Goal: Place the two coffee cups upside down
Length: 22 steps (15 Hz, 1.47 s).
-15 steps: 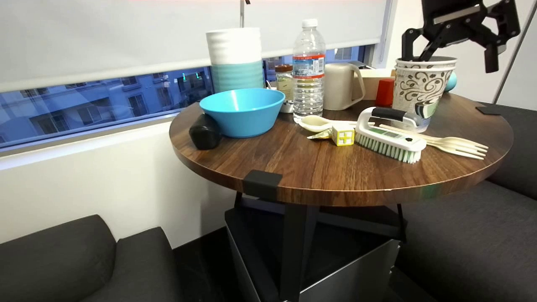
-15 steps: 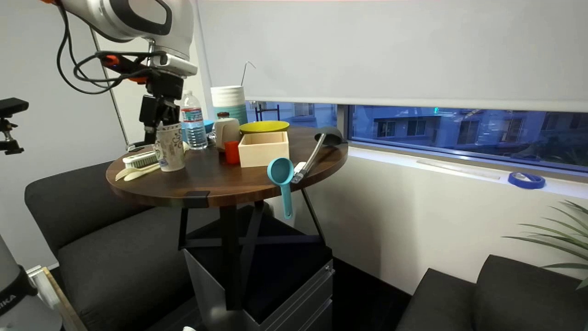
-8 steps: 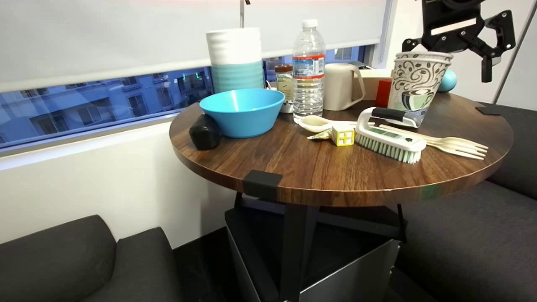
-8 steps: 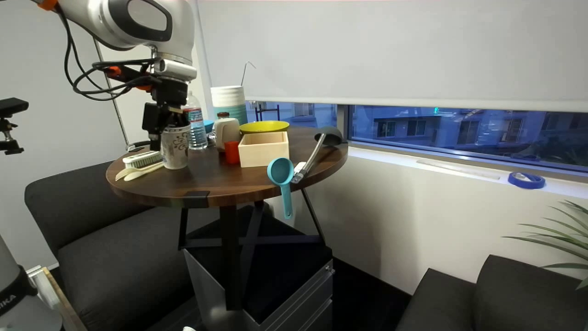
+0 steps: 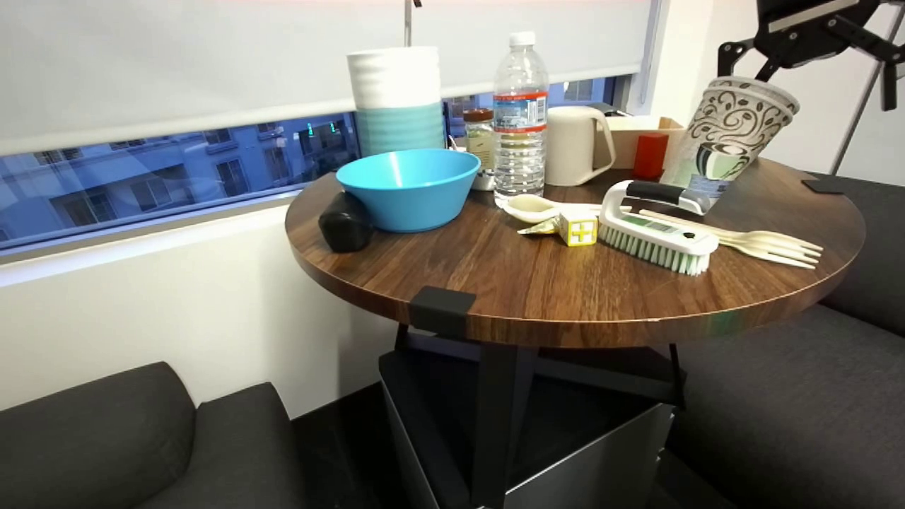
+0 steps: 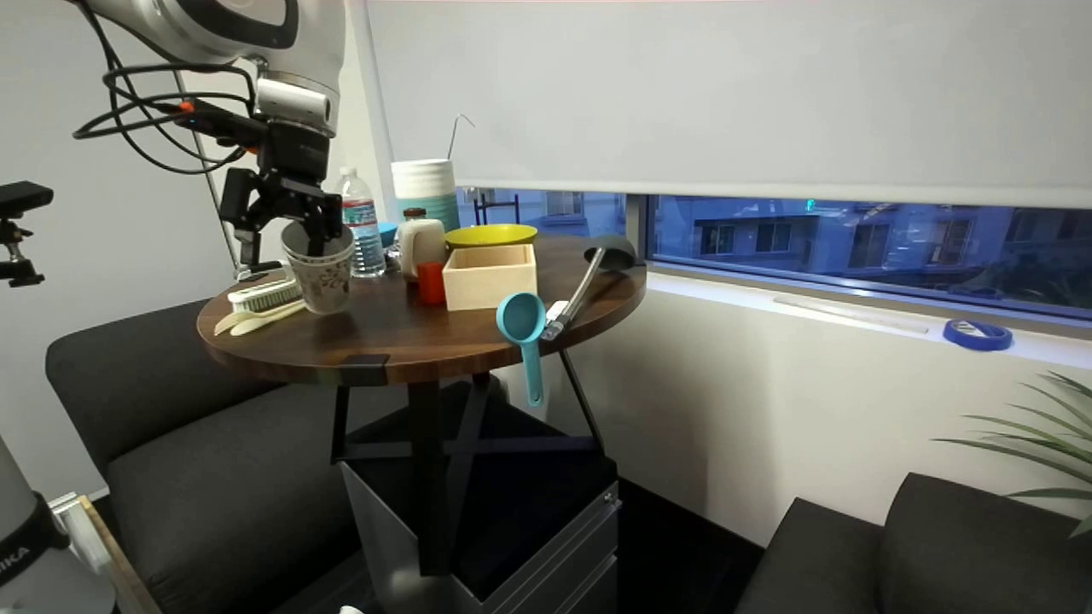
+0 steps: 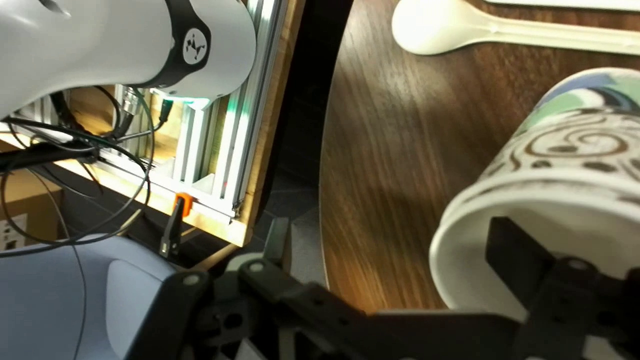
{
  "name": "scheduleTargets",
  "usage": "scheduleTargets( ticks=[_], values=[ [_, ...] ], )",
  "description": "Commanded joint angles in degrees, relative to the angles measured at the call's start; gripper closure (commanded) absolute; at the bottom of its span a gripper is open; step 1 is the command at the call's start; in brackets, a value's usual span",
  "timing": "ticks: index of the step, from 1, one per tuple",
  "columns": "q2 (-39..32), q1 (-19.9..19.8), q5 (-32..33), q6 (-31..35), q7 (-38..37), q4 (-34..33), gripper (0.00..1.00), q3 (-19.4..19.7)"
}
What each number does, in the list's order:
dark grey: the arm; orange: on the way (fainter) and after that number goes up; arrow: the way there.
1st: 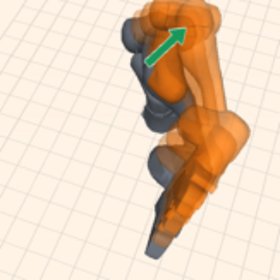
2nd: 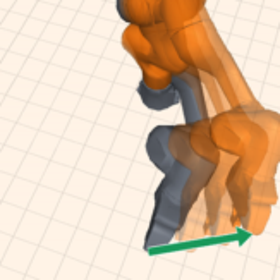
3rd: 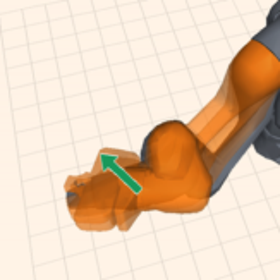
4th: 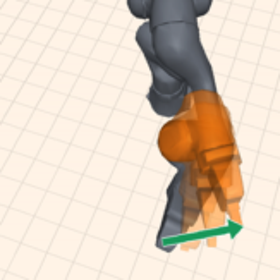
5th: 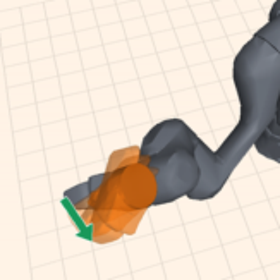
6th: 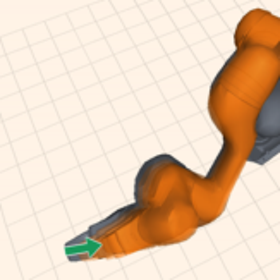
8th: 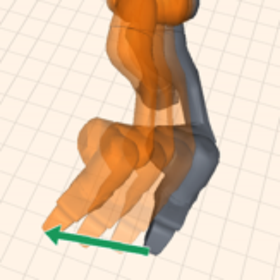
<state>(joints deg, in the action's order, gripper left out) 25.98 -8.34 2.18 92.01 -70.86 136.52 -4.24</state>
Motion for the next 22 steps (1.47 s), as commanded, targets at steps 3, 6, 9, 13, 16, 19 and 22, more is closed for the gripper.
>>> scheduleTargets(
  ticks=[3,6,9,13,16,19,22],
  values=[
    [2.4,-0.6,1.4,-6.2,-5.7,-0.3,0.0,0.0],
    [2.4,-0.8,1.5,-10.0,-7.5,-0.9,0.0,0.1],
    [3.7,-1.2,2.6,-12.3,-10.4,-1.1,0.0,0.2],
    [5.5,-1.3,6.2,-12.0,-13.4,-1.8,0.0,-0.3],
    [6.3,-1.0,8.5,-10.5,-15.2,-2.7,0.0,-0.7],
    [5.7,0.2,8.4,-6.3,-15.8,-3.9,0.0,-1.4],
    [5.4,0.5,7.7,-5.0,-14.6,-3.7,0.0,-1.1]
  ],
)
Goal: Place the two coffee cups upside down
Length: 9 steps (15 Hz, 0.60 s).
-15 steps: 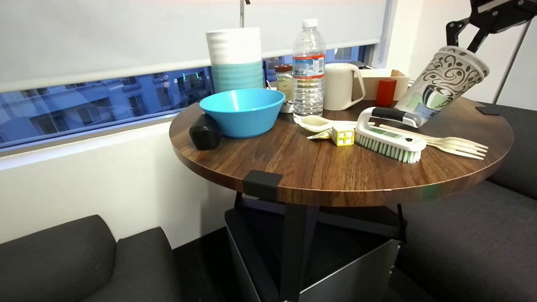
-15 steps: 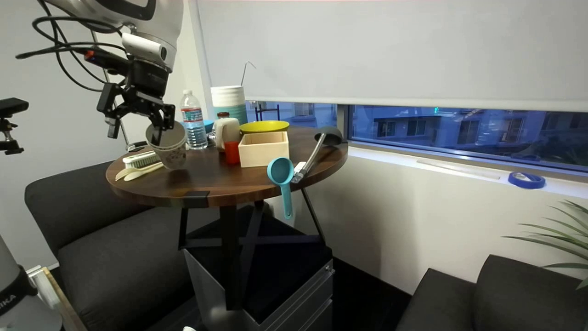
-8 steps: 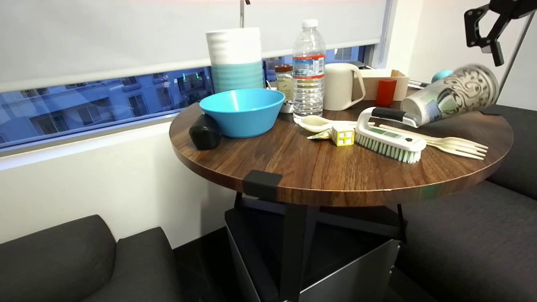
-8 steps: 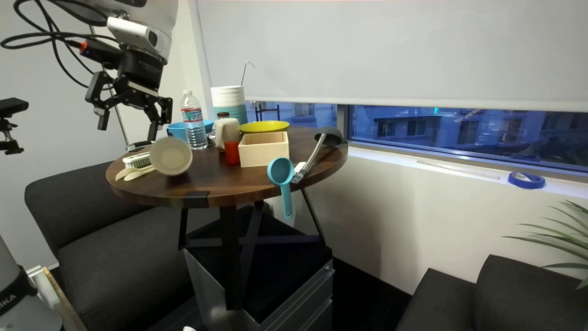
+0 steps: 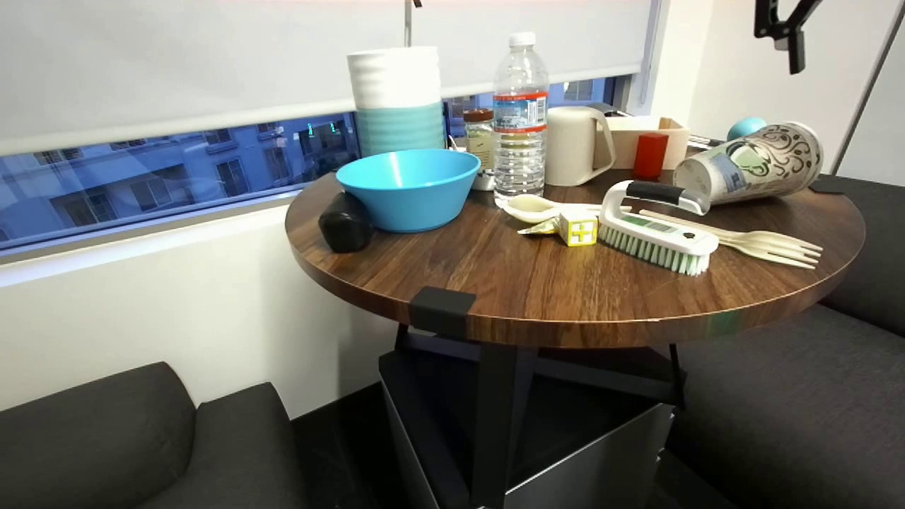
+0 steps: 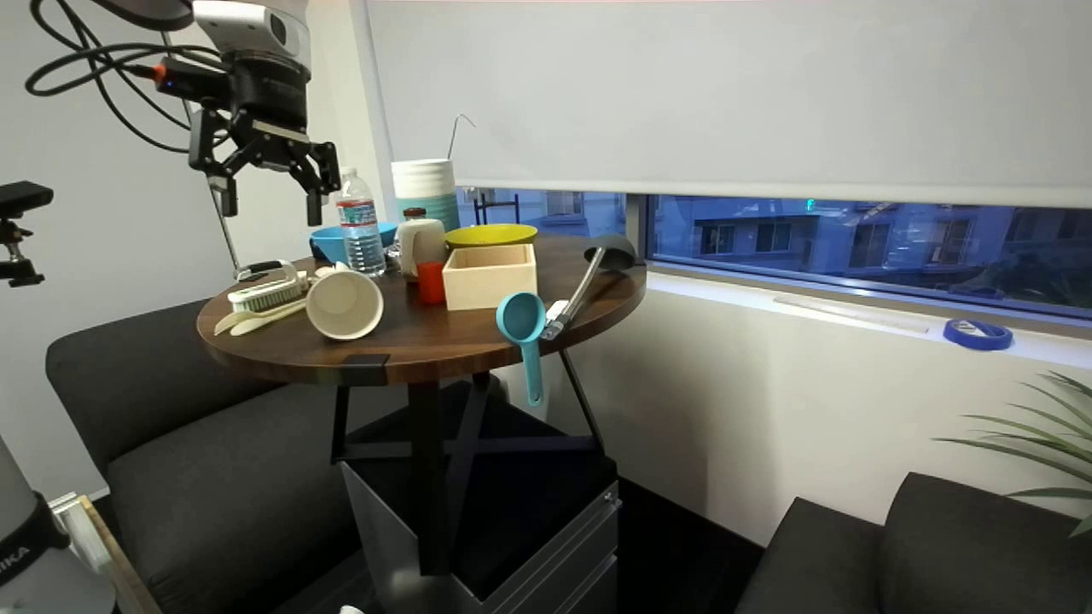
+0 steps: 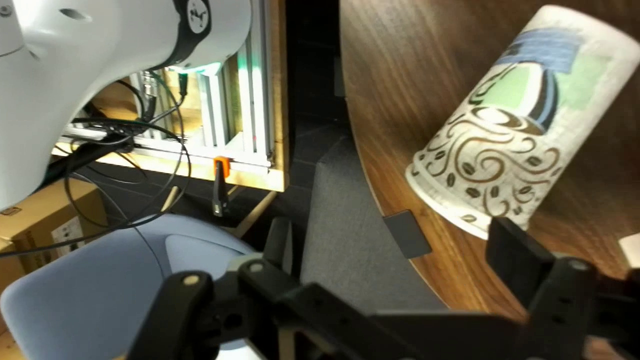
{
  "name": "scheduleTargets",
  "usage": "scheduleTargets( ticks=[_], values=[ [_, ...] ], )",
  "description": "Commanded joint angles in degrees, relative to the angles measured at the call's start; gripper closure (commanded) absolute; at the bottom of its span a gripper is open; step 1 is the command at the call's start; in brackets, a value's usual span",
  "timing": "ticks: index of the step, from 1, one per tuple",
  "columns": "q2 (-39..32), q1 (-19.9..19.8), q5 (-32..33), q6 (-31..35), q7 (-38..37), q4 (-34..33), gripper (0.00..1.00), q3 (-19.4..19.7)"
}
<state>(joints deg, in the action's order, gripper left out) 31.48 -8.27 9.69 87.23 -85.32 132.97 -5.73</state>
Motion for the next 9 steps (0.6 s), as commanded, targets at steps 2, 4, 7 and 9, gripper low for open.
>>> scheduleTargets(
  ticks=[2,4,7,9],
  values=[
    [-0.1,0.8,0.1,0.2,-0.2,0.0,0.0,0.2],
    [-0.2,0.7,0.1,0.2,-0.1,0.1,0.0,0.5],
    [-2.3,0.0,-2.7,2.0,-3.2,-0.2,0.0,1.2],
    [-3.6,0.3,-6.7,4.6,-5.4,-0.4,0.0,1.8]
  ],
)
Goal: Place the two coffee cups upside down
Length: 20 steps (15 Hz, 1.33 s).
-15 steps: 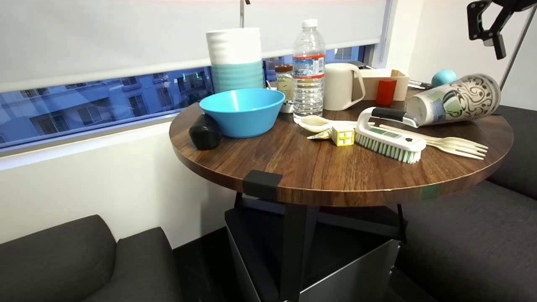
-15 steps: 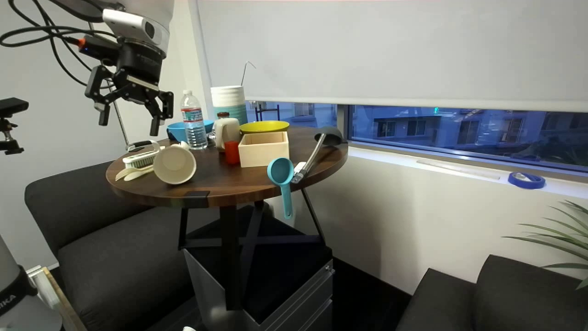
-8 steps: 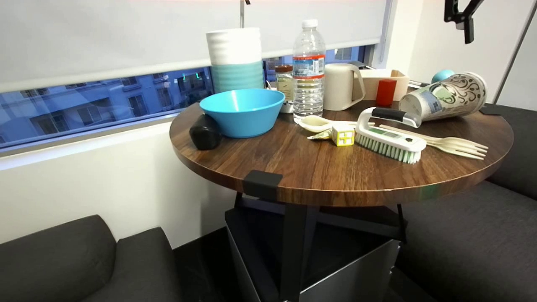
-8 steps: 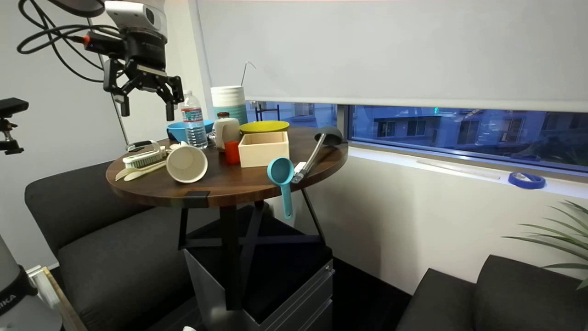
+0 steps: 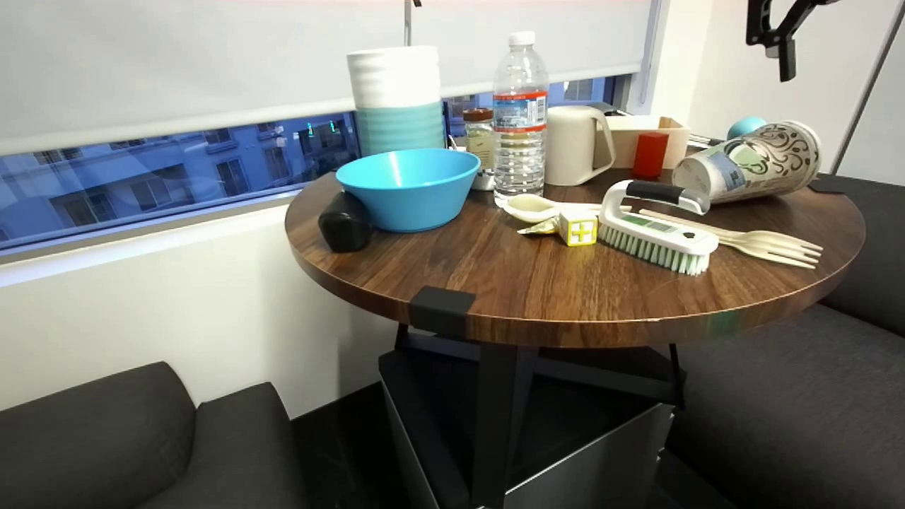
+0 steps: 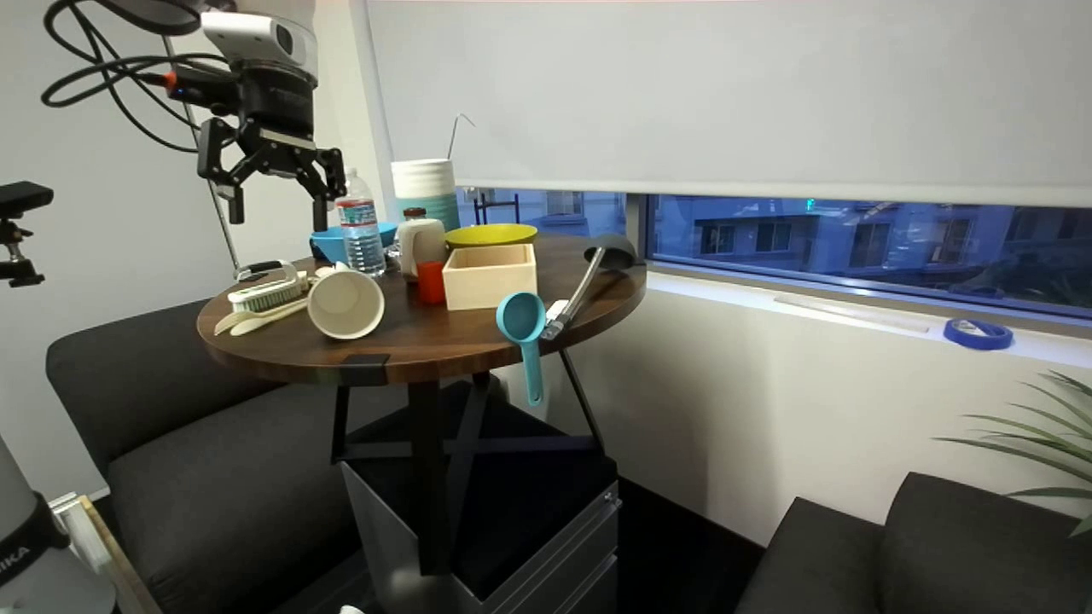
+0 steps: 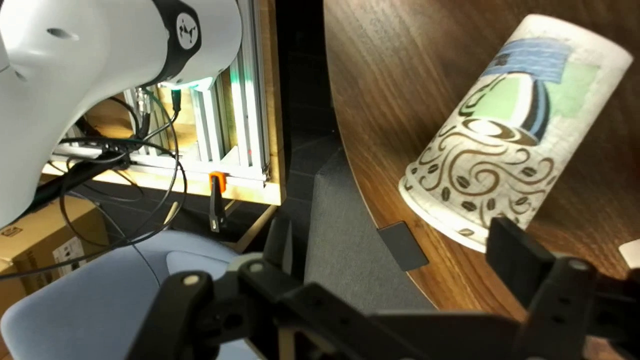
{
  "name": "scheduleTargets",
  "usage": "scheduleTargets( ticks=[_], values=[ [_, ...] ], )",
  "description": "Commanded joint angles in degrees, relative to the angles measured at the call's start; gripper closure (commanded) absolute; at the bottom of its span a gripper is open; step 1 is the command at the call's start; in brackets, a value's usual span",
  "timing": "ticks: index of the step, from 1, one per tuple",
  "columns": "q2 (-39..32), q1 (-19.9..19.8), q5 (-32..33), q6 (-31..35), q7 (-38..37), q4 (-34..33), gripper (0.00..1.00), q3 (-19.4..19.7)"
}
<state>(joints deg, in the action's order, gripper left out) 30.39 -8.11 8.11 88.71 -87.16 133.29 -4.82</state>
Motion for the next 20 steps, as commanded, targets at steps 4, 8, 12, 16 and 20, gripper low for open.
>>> scheduleTargets(
  ticks=[4,8,12,16,20],
  values=[
    [-5.0,0.2,-12.7,11.1,-7.8,0.6,0.0,1.5],
    [-7.3,0.8,-15.2,16.8,-9.5,2.9,0.0,1.9],
    [-8.7,1.1,-17.2,19.4,-10.5,5.5,0.0,1.8],
    [-9.7,0.7,-15.2,20.1,-13.0,6.8,0.0,1.2],
    [-10.4,0.5,-12.1,20.4,-17.3,7.0,0.0,0.4]
  ],
)
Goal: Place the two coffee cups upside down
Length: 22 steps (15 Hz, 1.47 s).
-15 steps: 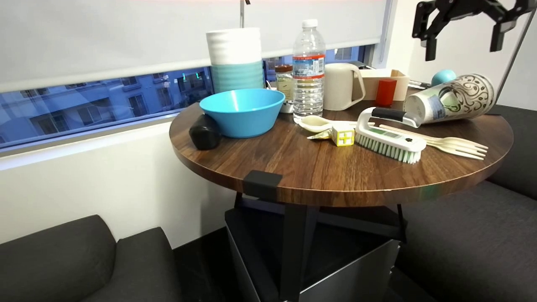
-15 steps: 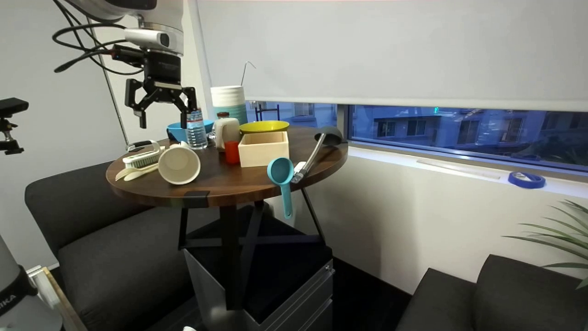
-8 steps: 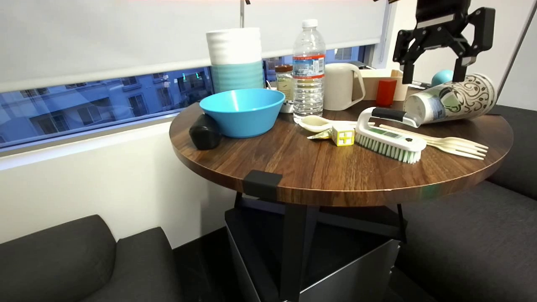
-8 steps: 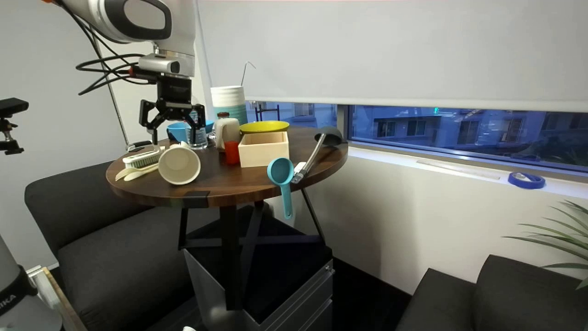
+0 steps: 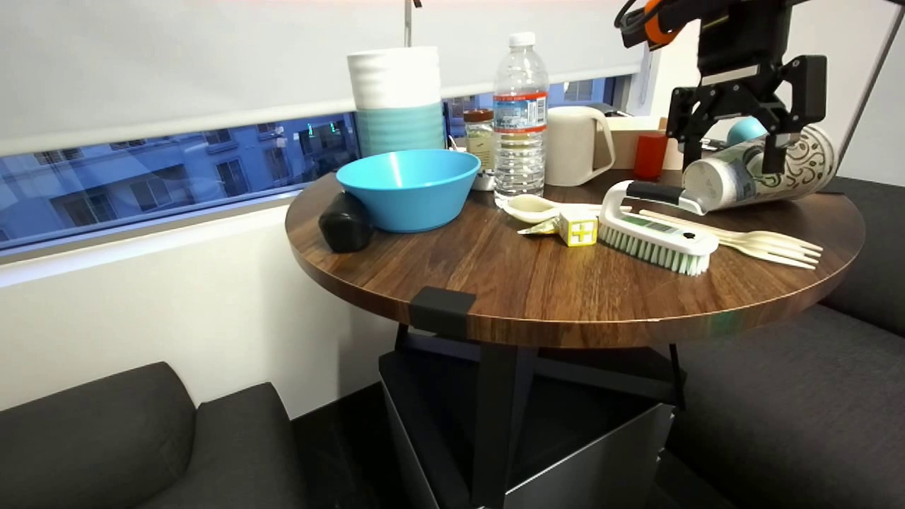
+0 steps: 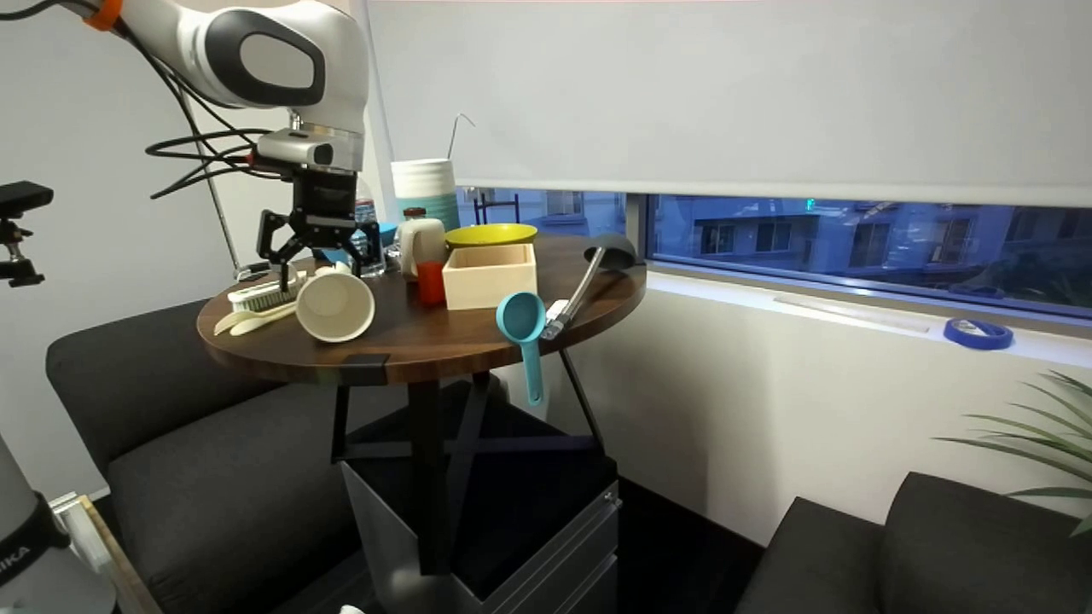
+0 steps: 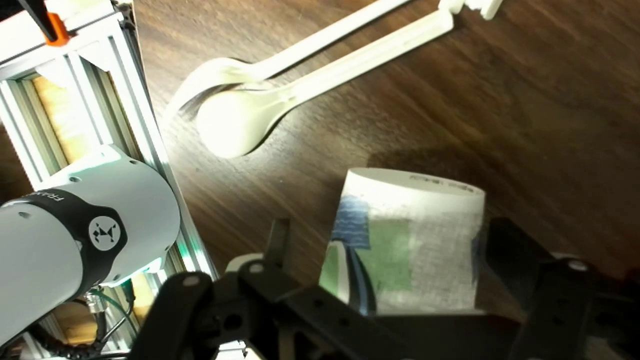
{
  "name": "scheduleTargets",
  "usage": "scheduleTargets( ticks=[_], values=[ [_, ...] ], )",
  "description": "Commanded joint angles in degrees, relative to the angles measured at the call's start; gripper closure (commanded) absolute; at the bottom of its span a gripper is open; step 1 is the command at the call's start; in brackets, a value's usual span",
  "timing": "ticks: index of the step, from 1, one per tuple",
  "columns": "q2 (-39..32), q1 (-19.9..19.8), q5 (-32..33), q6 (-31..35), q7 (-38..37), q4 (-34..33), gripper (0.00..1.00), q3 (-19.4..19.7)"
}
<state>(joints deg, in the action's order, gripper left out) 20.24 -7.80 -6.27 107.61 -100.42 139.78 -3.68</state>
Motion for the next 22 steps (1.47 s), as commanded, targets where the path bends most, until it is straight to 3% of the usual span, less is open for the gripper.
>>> scheduleTargets(
  ticks=[1,6,7,8,10,13,16,22],
  values=[
    [-0.5,0.3,3.3,1.6,-5.0,0.4,0.0,-1.0],
    [-1.8,0.8,9.1,1.2,-8.7,0.1,0.0,-2.3],
    [-1.6,1.3,7.9,1.6,-7.1,0.3,0.06,-1.6],
    [-1.2,1.6,6.2,2.3,-5.7,0.6,0.28,-0.8],
    [0.2,1.7,3.4,4.3,-3.1,1.5,0.32,1.1],
    [1.8,1.0,-0.1,7.4,0.2,2.9,0.54,3.7],
    [3.8,0.9,-6.0,10.7,5.1,4.7,0.6,6.8],
    [7.4,1.2,-22.0,13.2,17.9,7.7,0.6,11.9]
  ],
)
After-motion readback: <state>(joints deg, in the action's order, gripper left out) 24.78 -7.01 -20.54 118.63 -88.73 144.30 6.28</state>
